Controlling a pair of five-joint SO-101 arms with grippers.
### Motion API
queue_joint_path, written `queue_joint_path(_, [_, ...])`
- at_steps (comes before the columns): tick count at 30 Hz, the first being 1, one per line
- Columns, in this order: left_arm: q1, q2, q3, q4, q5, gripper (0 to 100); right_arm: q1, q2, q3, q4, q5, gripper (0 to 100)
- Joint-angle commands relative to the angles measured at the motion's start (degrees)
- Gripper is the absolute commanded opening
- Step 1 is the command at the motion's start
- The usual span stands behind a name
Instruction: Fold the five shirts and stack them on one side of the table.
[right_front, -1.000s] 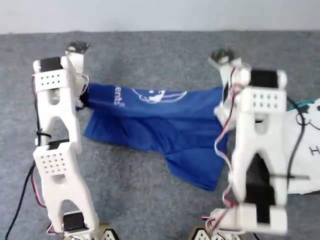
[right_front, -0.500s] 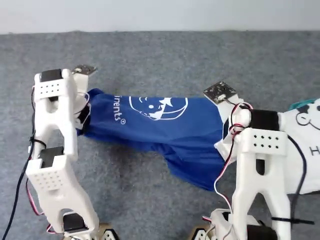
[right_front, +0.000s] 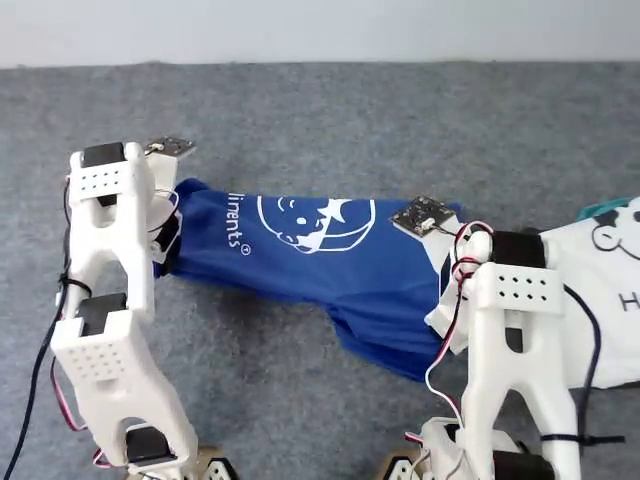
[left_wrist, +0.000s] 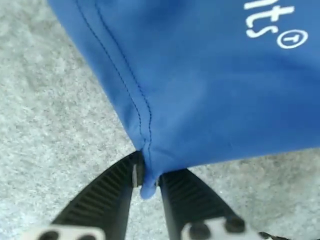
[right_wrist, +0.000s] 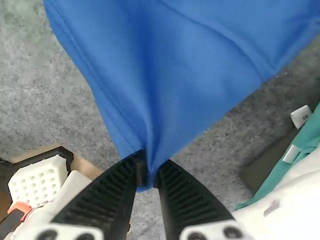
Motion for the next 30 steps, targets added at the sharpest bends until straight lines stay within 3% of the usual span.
queue_joint_path(1, [-0.44,-4.04,-0.04,0.53,-0.70,1,0.13,-1.89,-0.18,-0.13,0.62,1.2])
queue_joint_path(4, [-0.44,-4.04,-0.04,0.44,-0.62,2,0.13,-1.80,-0.18,0.31,0.53,2.7])
queue_joint_path(9, [-0.53,-4.04,0.04,0.53,-0.62,2,-0.31,-1.98,-0.18,3.47,0.62,16.3])
queue_joint_path(13, [-0.62,-3.96,0.04,0.44,-0.62,12,-2.51,-2.07,-0.18,5.67,0.62,21.8])
queue_joint_path(16, [-0.62,-4.04,-0.04,0.26,-0.70,14,-2.95,-2.07,-0.62,4.62,0.44,22.1])
queue_joint_path(19, [-0.62,-4.40,-0.31,0.18,-0.70,14,-2.33,-1.98,-2.02,-1.63,-0.97,22.0])
queue_joint_path(25, [-0.97,-4.22,-0.31,0.18,-0.62,14,-1.98,1.36,0.79,-26.59,-13.45,22.0])
queue_joint_path(30, [-1.05,-4.31,-0.31,0.44,-0.44,14,-1.71,9.98,3.34,-38.46,-16.70,22.0])
